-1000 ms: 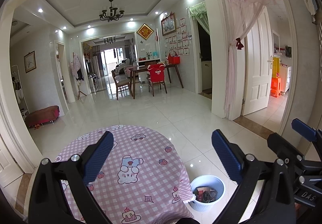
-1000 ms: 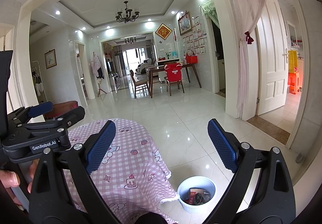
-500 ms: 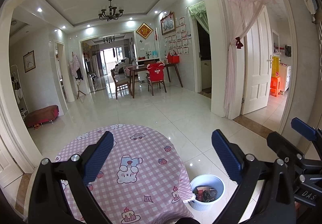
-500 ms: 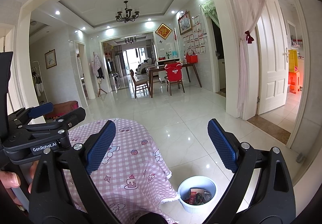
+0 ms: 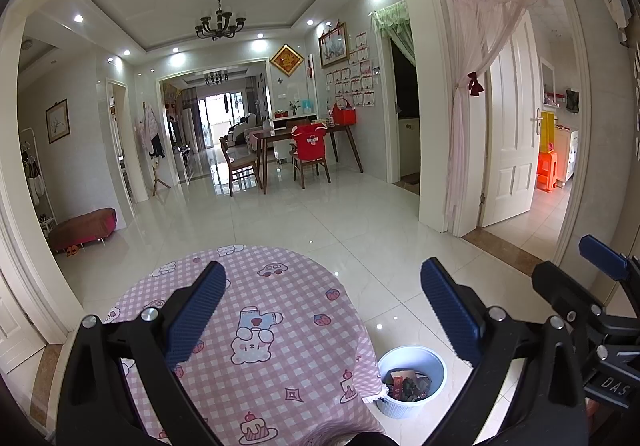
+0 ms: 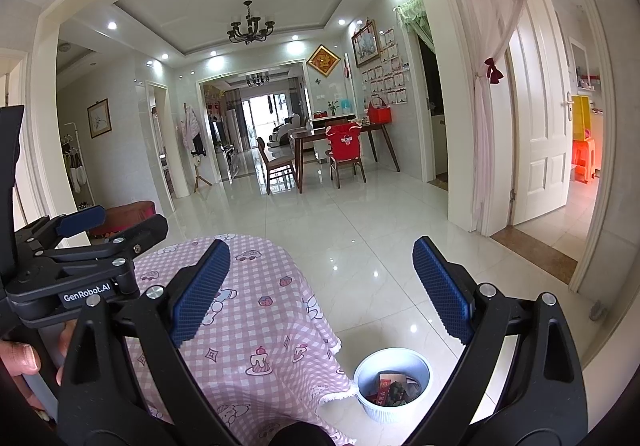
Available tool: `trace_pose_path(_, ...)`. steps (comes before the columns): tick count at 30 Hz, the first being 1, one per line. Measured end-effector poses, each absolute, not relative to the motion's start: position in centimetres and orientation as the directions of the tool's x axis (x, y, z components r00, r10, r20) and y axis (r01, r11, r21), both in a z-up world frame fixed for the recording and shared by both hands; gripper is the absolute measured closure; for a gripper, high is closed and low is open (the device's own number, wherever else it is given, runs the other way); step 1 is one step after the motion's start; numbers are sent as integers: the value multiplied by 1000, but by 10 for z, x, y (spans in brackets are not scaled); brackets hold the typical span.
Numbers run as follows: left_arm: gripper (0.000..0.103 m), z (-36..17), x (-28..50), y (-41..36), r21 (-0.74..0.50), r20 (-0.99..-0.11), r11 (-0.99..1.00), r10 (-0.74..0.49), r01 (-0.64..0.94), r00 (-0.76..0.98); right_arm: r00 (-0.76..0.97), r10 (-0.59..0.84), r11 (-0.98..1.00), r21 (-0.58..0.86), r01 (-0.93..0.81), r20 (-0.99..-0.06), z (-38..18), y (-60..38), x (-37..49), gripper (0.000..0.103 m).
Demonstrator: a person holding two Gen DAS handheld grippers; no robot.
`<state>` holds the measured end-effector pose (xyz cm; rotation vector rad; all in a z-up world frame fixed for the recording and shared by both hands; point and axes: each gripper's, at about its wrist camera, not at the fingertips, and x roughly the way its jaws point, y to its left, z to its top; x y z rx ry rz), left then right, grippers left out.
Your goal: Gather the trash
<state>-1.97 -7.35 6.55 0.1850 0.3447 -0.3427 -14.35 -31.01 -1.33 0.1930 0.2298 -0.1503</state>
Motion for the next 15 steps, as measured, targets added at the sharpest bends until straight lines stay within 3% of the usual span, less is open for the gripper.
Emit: trace_pose_path(15, 7, 60, -18, -76, 124, -362, 922, -302, 367, 882, 962, -130, 968, 178, 176, -242, -19, -310, -145, 12)
